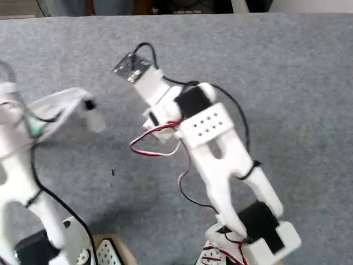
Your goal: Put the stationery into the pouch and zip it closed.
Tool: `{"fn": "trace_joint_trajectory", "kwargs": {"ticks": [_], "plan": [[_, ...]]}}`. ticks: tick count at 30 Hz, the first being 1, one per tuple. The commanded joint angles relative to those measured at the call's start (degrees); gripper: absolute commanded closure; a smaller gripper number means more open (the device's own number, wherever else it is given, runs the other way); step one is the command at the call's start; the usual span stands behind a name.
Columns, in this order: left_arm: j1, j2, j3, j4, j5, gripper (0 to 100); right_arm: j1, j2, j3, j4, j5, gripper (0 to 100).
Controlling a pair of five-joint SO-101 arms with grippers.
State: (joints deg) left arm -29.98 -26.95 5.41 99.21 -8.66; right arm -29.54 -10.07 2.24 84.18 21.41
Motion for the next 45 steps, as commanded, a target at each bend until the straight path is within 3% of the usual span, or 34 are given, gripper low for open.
{"fn": "trace_joint_trajectory", "kwargs": {"ticks": [1,6,11,17,20,25,32,39,45], "plan": [[14.02,-8.26,-0.22,1.67,4.31,97,4.75,-5.67,-2.59,-1.32,-1.05,98.6],[27.3,-13.71,-0.48,1.67,16.09,97,11.34,-12.79,-2.42,-5.01,-5.98,98.6],[27.91,-13.71,-2.24,1.67,16.26,97,11.78,-20.0,-2.51,-7.47,-7.03,98.6],[27.91,-13.71,1.36,1.41,16.18,97,-0.09,-25.19,-2.59,-8.7,-7.21,98.6],[27.91,-13.8,1.54,1.49,16.26,97,-5.36,-25.54,-2.59,-12.4,-15.21,98.6],[27.91,-14.15,1.8,1.49,16.35,97,-6.68,-24.75,-0.4,-20.48,-27.6,98.6],[24.4,-13.8,1.89,0.18,17.49,97,-10.2,-23.78,0.57,-17.14,-42.2,98.6],[23.69,-13.8,1.89,0.18,17.49,97,-10.55,-23.87,-0.84,-12.92,-42.46,98.6],[23.69,-13.71,5.49,-2.29,17.49,97,-18.64,-24.22,-1.1,-10.55,-33.14,98.6]]}}
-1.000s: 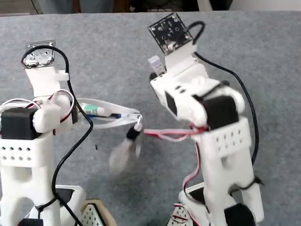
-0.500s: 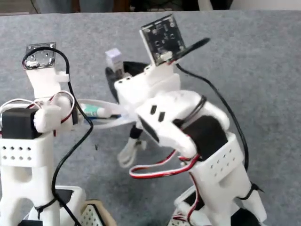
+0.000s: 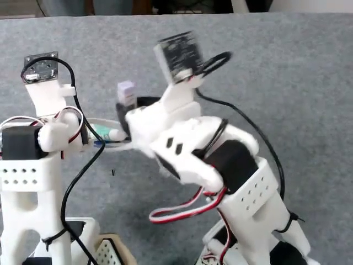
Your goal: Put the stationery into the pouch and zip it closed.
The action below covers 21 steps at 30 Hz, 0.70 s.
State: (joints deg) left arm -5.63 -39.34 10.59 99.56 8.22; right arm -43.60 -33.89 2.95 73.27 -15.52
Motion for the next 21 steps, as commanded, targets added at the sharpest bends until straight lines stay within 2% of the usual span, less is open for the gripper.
{"fn": "trace_joint_trajectory", "kwargs": {"ticks": [1,6,21], "plan": [[-0.66,-1.32,0.57,-2.81,0.53,97,-6.59,-0.92,-1.8,0.26,5.19,98.6],[-0.66,-1.32,0.84,-2.9,0.44,97,-12.57,-1.71,-1.8,0.44,15.12,98.6],[-0.66,-1.32,0.92,-2.55,0.35,97,-11.87,-1.63,2.59,-4.66,26.99,98.6]]}}
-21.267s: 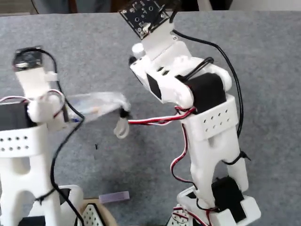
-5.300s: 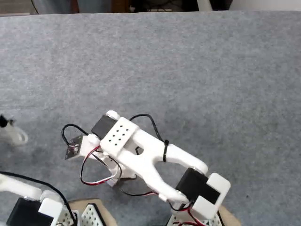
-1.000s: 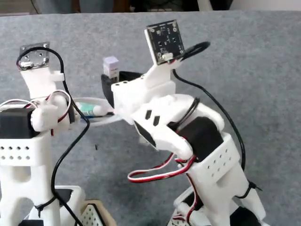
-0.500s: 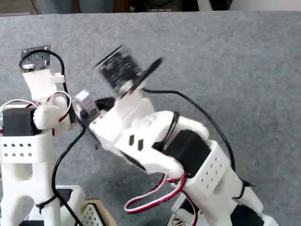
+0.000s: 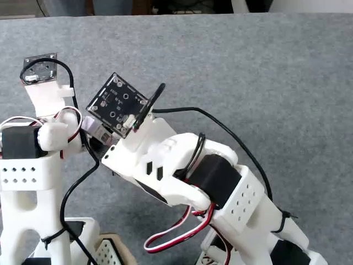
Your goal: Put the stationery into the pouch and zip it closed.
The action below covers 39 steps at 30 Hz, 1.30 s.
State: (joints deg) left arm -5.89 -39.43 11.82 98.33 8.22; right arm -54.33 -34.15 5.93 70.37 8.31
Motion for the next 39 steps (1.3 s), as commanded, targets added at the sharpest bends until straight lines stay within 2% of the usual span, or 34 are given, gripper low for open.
{"fn": "trace_joint_trajectory", "kwargs": {"ticks": [1,7,15,21,27,29,33,39], "plan": [[-0.4,-1.23,-0.31,-1.32,0.35,97,-1.05,-1.36,-0.48,-1.76,4.92,98.6],[-0.4,-1.23,-0.13,-1.23,0.35,97,0.62,-1.36,-0.22,-1.76,16.0,98.6],[-0.4,-1.23,-0.4,-0.79,0.35,97,4.48,-1.36,4.53,-3.69,22.95,98.6],[-0.4,-1.23,-0.4,-0.62,0.35,97,7.56,-1.71,14.2,-11.08,24.26,98.6],[-0.13,-1.23,-0.31,-0.62,0.26,97,7.56,-1.71,15.6,-14.24,27.43,98.2],[-0.13,-1.23,-0.4,-0.62,0.26,97,7.56,-1.8,14.73,-13.27,27.43,95.9],[-0.48,-1.23,-0.22,-0.79,0.26,97,7.56,-1.8,12.09,-5.98,27.6,82.8],[-0.4,-1.23,-0.31,-0.97,0.26,97,7.21,-1.8,7.25,-1.93,27.43,81.2]]}}
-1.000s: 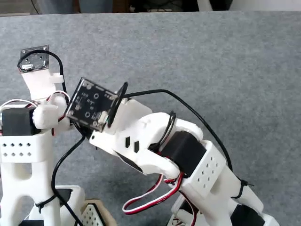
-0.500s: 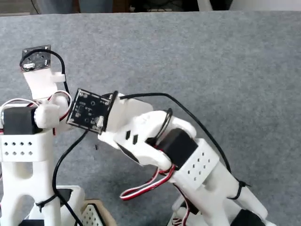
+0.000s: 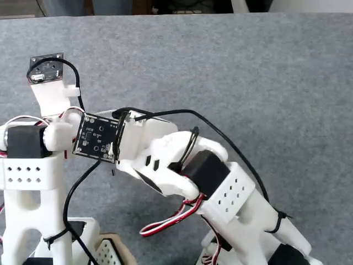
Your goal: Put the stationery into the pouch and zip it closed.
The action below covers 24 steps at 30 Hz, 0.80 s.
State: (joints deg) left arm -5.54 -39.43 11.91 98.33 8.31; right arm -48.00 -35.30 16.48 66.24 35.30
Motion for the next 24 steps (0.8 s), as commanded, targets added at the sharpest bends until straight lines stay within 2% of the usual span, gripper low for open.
{"fn": "trace_joint_trajectory", "kwargs": {"ticks": [1,10,16,21,24], "plan": [[-0.75,-1.23,-0.31,-0.97,0.18,97,0.88,-0.66,-4.35,2.73,0.44,81.2],[-0.75,-1.23,-0.4,-0.97,0.18,97,1.32,-0.75,-17.27,12.57,0.44,81.2],[-0.75,-1.23,-0.4,-0.97,0.18,97,6.77,-4.26,-25.01,22.68,0.79,81.2],[-0.75,-1.23,-0.48,-0.97,0.18,97,9.32,-5.49,-21.76,33.76,0.88,81.2],[-0.75,-1.32,-0.48,-0.97,0.09,97,9.93,-5.85,-13.41,33.85,0.44,81.1]]}}
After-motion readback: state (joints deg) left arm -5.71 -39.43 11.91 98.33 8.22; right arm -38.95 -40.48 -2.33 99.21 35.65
